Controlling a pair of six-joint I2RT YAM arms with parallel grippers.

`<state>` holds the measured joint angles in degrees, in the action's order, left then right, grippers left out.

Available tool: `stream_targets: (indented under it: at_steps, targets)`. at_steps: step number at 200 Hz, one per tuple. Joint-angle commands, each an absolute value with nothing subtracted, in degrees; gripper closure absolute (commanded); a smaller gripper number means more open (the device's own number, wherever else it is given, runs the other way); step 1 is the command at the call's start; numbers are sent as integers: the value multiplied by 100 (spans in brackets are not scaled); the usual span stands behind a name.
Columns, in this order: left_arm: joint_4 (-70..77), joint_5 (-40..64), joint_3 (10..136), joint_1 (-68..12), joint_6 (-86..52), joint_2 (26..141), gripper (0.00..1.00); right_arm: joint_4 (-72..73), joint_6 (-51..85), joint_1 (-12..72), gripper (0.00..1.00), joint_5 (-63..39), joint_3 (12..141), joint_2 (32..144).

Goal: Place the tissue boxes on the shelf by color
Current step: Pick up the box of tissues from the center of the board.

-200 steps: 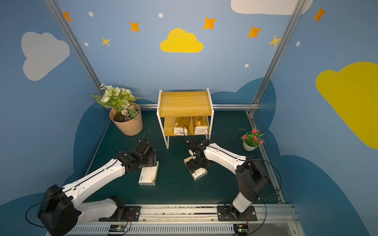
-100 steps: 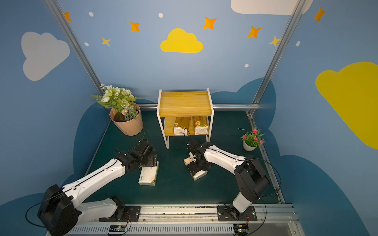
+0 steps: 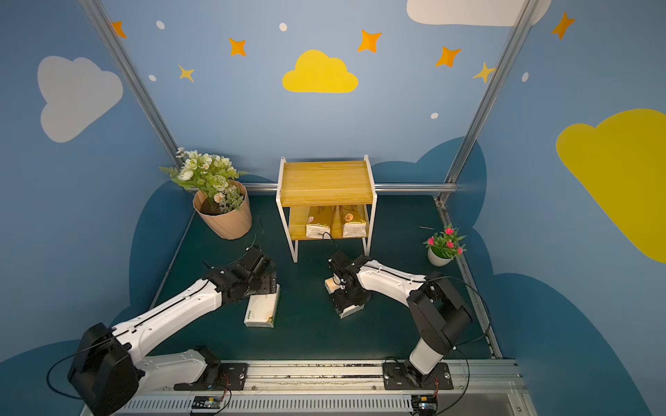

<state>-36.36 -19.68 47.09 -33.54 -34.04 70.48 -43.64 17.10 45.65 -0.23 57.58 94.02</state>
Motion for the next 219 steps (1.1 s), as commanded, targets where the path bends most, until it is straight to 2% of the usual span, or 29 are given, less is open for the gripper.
stream_targets:
  at_steps: [1,17,26,35,80,106,125,143,182,219]
  targets:
    - [-3674,-1952,4755,-3374,-3366,7089,14,-4193,1896,4599,25,38,5632,9244]
    - [-3674,-1957,4768,-3375,-3359,7115,14,-4219,1949,4607,53,78,5609,9173]
    - [-3684,-1958,4780,-3365,-3358,7131,14,-4240,1951,4627,62,79,5599,9126]
    - [-3687,-1960,4790,-3375,-3350,7140,14,-4269,1949,4643,66,117,5596,9065]
    - [-3665,-1884,4859,-3372,-3279,7311,14,-4706,1843,4897,71,198,5934,8672]
    - [-3630,-1798,4904,-3368,-3237,7415,14,-5085,1569,5233,76,-8,6549,8328]
    - [-3588,-1765,4931,-3373,-3203,7469,10,-5366,1354,5351,79,-286,7178,8079]
    - [-3578,-1773,4970,-3375,-3185,7539,7,-5531,1183,5359,80,-450,7753,7915]
    - [-3568,-1821,5031,-3372,-3110,7596,6,-5259,884,5256,81,3,8630,7536]
    - [-3604,-1939,5001,-3371,-3168,7548,7,-5192,554,4835,80,352,9718,7794]
